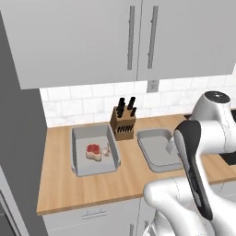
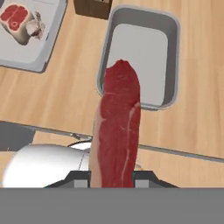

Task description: Place one garlic and one steak in each tupperware on the nearby counter, to pack two identical lunches.

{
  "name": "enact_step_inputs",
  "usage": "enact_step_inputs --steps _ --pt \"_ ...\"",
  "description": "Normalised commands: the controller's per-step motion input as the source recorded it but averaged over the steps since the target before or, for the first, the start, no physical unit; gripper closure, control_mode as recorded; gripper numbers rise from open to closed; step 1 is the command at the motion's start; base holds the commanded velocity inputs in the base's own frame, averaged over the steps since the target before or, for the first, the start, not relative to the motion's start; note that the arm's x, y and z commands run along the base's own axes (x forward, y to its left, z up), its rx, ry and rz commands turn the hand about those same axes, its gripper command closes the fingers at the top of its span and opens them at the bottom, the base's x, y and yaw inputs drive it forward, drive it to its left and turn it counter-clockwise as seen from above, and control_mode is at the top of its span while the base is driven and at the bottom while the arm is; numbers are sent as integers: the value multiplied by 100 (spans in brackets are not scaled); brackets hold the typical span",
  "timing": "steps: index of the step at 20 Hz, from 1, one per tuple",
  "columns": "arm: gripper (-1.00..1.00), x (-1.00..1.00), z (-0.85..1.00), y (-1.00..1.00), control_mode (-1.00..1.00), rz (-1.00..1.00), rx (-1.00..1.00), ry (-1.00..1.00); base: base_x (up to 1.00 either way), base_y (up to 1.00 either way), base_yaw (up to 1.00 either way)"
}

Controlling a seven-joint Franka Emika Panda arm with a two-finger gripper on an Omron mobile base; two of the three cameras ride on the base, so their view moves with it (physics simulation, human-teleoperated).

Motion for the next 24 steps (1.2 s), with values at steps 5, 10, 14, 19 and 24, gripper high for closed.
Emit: enact_step_inputs --steps 5,10,14,19,24 --pt "100 100 -74 -5 -100 4 0 0 0 0 0" --pt "100 100 -37 -14 -100 1 0 9 0 0 0" --pt "100 100 -13 -21 -100 4 0 11 0 0 0" --pt "100 91 0 -7 -100 3 0 18 0 0 0" --pt "100 12 -12 -4 -100 1 0 2 0 0 0"
